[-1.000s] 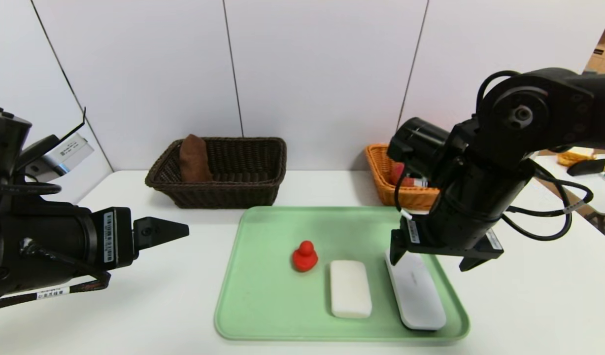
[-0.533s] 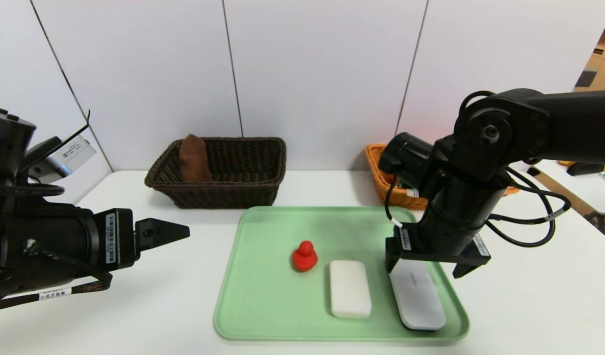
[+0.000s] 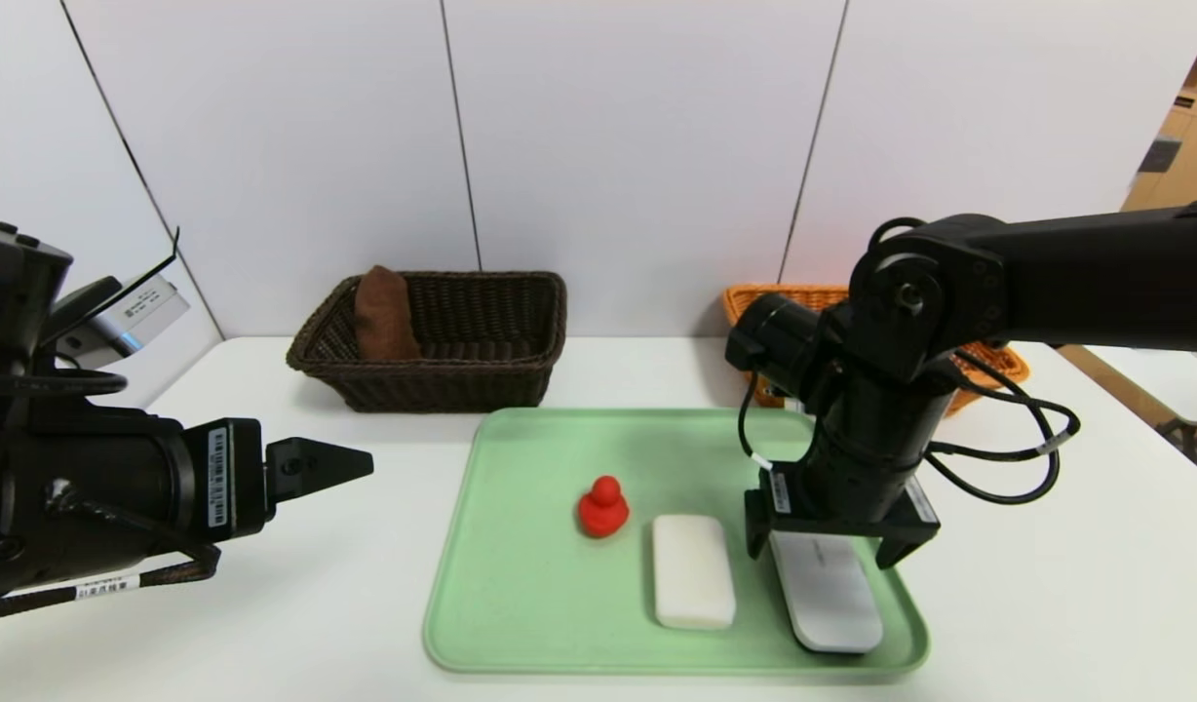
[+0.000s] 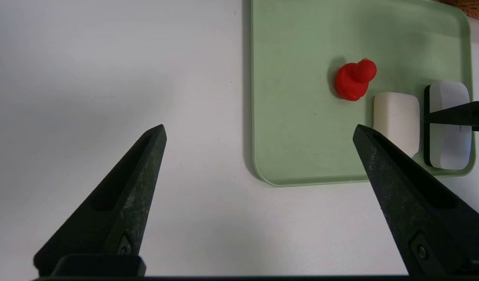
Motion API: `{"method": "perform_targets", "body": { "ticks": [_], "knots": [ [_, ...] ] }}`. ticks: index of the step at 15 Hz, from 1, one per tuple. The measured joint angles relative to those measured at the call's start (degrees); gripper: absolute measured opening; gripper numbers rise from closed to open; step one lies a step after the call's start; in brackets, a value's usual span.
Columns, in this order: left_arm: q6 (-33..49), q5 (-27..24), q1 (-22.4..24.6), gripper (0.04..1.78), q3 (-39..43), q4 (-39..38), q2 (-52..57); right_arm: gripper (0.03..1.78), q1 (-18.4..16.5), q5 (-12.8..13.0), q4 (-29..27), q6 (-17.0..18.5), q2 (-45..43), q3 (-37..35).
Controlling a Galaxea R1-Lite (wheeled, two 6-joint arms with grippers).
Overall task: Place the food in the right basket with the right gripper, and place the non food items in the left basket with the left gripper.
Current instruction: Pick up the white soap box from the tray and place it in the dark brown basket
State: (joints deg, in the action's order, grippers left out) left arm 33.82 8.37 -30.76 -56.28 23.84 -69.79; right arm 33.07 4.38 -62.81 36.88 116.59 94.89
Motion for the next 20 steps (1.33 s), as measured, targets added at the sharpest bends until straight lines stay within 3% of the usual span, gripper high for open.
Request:
{"method": "perform_targets", "body": {
  "ticks": [2,5,7,12,16,18,20],
  "knots": [
    [0.05,0.0,0.0,1.69,0.04,0.02,0.02,1.7,-0.04,0.05,1.48,-0.09,0.89,-0.05],
    [0.06,0.0,0.0,1.69,0.06,0.0,0.04,1.2,-0.06,0.02,2.23,0.0,2.26,-0.05],
    [0.09,0.02,0.0,1.69,0.2,0.0,0.06,1.02,-0.06,-0.05,2.26,0.06,2.65,0.0],
    [0.09,0.0,0.0,1.69,0.52,0.0,0.13,0.99,-0.55,-0.06,2.22,0.06,1.62,1.66],
    [0.16,0.02,-0.05,1.69,1.24,-0.04,0.3,0.99,-0.52,-0.85,2.91,-0.44,-2.65,11.64],
    [0.59,0.02,-0.11,1.69,1.3,-0.06,0.3,0.99,-0.28,-1.29,8.62,-2.97,-4.68,15.93],
    [0.61,0.0,-0.11,1.69,1.51,-0.06,0.3,0.99,0.72,-1.24,20.97,-8.48,-5.95,16.69]
  ]
}}
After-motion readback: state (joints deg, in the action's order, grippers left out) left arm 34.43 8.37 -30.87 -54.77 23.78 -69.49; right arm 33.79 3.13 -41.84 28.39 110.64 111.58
